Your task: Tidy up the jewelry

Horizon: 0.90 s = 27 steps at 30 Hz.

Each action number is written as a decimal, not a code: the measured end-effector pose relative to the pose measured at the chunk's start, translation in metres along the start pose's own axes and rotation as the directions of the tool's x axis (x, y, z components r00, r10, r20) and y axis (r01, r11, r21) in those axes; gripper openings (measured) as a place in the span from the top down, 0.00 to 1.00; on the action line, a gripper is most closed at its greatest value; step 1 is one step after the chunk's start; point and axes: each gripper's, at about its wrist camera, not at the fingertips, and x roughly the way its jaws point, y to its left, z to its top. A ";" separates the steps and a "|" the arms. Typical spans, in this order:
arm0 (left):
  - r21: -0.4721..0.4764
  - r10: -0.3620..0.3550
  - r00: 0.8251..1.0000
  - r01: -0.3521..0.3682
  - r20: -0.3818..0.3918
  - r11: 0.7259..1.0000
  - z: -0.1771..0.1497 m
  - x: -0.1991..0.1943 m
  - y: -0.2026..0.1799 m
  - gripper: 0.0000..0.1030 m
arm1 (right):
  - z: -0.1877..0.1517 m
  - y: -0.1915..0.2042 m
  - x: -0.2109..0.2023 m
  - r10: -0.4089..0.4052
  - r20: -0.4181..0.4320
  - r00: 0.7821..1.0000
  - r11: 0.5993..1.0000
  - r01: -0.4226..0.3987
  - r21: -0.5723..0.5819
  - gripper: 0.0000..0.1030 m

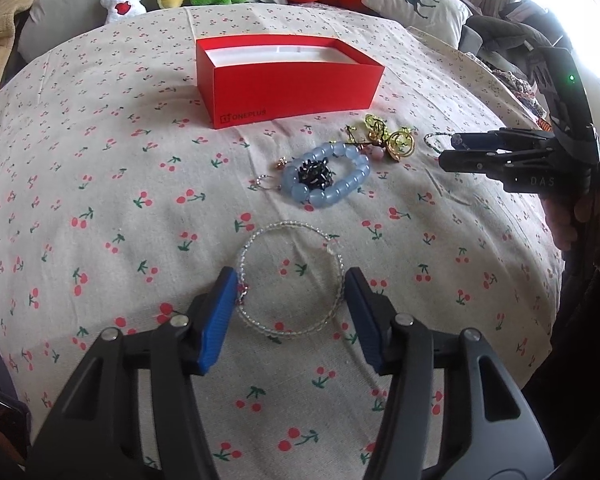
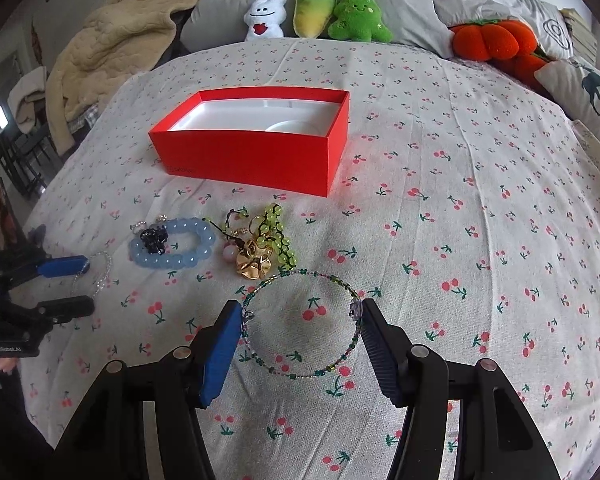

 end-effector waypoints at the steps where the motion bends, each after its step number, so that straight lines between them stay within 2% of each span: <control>1: -0.002 0.001 1.000 -0.001 0.002 1.000 0.001 -0.001 0.000 0.45 | 0.002 0.000 0.000 0.004 -0.001 1.000 1.000 -0.004 0.002 0.41; 11: -0.041 0.021 0.999 -0.019 0.044 0.999 0.029 -0.007 0.004 0.45 | 0.030 0.011 -0.007 0.029 0.032 0.999 1.000 -0.030 0.006 0.41; 27: -0.076 0.031 0.989 -0.020 0.145 0.997 0.106 -0.007 0.014 0.45 | 0.101 0.011 -0.006 0.081 0.120 0.990 0.996 -0.086 0.039 0.41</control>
